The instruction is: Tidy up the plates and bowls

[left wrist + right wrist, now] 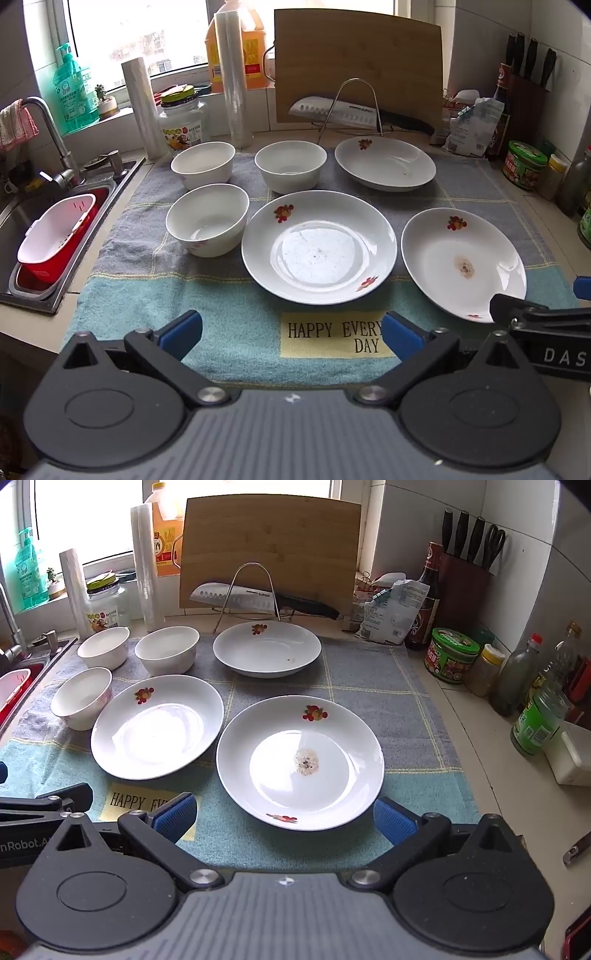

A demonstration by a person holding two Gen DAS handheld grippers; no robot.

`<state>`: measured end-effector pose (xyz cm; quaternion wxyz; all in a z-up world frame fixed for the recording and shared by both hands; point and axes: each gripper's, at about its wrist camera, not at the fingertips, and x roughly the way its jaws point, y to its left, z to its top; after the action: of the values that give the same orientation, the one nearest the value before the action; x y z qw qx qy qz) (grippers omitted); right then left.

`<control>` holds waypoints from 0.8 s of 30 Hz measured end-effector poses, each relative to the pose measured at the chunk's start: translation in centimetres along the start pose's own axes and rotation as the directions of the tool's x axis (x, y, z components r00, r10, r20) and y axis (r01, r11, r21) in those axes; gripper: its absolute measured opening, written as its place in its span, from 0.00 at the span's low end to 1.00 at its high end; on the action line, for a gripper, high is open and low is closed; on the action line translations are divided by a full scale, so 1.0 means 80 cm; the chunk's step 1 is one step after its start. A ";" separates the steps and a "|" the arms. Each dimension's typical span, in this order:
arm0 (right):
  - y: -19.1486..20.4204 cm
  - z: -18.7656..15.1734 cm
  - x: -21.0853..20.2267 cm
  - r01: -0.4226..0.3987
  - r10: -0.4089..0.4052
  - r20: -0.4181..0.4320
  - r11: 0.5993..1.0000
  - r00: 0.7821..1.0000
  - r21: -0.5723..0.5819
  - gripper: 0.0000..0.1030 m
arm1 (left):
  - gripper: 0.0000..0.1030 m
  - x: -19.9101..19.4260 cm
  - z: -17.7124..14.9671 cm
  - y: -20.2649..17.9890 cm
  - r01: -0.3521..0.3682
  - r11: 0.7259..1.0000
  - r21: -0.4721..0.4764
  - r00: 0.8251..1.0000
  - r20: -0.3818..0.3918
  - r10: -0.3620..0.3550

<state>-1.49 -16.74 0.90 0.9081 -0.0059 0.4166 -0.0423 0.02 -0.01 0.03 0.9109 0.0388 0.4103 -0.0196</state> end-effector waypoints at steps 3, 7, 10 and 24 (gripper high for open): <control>-0.001 0.000 0.001 -0.001 0.001 0.001 1.000 1.000 -0.001 1.00 | 0.99 0.000 0.001 0.000 -0.007 1.000 0.002 1.000 -0.002 0.007; 0.002 0.001 -0.001 -0.001 0.001 0.003 1.000 1.000 -0.004 1.00 | 0.99 -0.002 0.000 0.001 -0.007 1.000 0.003 1.000 0.005 0.007; 0.004 0.002 -0.002 0.003 -0.003 0.003 1.000 1.000 -0.007 1.00 | 0.99 -0.002 0.001 0.000 -0.008 1.000 0.003 1.000 0.003 0.008; 0.003 0.003 0.000 0.003 -0.003 0.005 1.000 1.000 -0.007 1.00 | 0.99 0.003 0.003 -0.001 -0.013 1.000 0.006 1.000 -0.005 0.013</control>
<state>-1.31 -16.53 1.01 0.9090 -0.0096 0.4145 -0.0424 0.37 -0.12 0.00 0.9098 0.0444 0.4123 -0.0147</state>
